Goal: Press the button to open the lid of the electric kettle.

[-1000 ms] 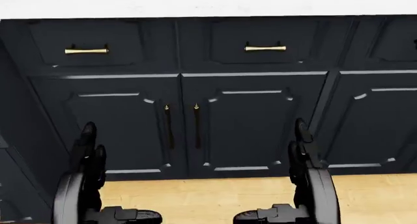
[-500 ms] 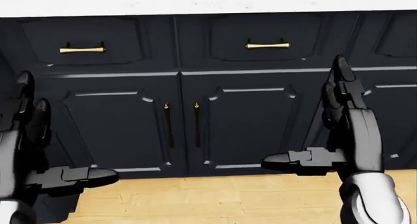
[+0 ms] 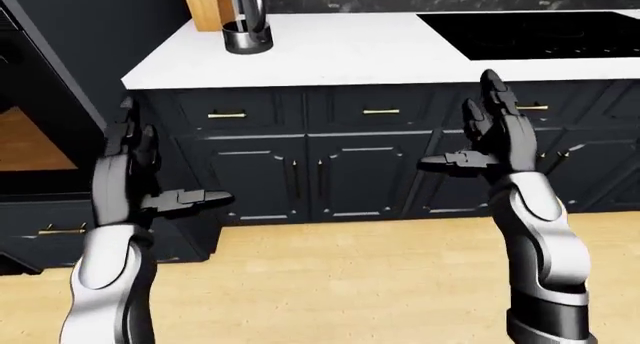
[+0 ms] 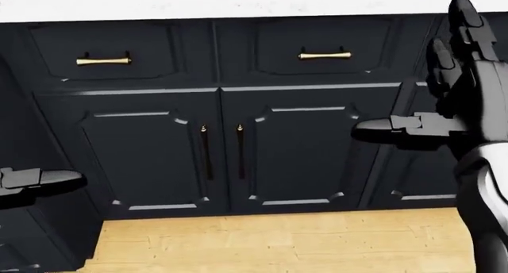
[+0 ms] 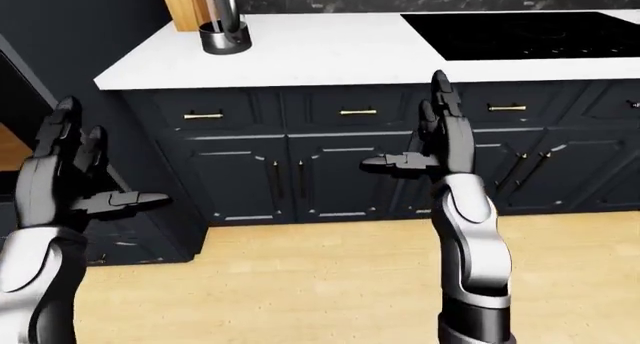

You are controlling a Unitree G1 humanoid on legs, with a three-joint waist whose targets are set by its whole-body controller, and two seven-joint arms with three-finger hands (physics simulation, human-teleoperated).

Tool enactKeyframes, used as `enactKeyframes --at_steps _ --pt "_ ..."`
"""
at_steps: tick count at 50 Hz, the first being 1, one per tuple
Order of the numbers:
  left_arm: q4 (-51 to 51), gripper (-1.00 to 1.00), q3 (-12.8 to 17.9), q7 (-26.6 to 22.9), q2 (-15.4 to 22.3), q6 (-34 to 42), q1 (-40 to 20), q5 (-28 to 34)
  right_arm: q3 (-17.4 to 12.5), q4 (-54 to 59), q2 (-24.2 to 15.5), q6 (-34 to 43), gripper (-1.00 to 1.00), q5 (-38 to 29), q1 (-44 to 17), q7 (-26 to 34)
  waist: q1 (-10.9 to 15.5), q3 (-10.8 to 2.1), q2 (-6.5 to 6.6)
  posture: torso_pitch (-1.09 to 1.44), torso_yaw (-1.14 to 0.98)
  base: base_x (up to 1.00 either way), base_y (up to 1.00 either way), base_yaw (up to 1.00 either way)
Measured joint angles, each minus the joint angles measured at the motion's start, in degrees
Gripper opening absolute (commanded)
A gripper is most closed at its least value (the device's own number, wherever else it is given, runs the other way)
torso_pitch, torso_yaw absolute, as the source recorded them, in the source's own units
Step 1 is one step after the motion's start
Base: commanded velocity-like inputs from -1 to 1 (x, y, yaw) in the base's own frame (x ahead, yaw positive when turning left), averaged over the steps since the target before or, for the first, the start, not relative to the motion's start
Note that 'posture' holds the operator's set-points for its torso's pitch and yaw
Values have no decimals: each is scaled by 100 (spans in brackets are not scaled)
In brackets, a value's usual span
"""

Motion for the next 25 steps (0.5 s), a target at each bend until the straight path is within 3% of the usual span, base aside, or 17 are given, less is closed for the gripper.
enactKeyframes --at_steps 25 --pt "-467 100 249 -140 348 581 -293 3 -45 -154 -275 28 100 -272 -347 189 -2 41 20 0 0 0 0 0"
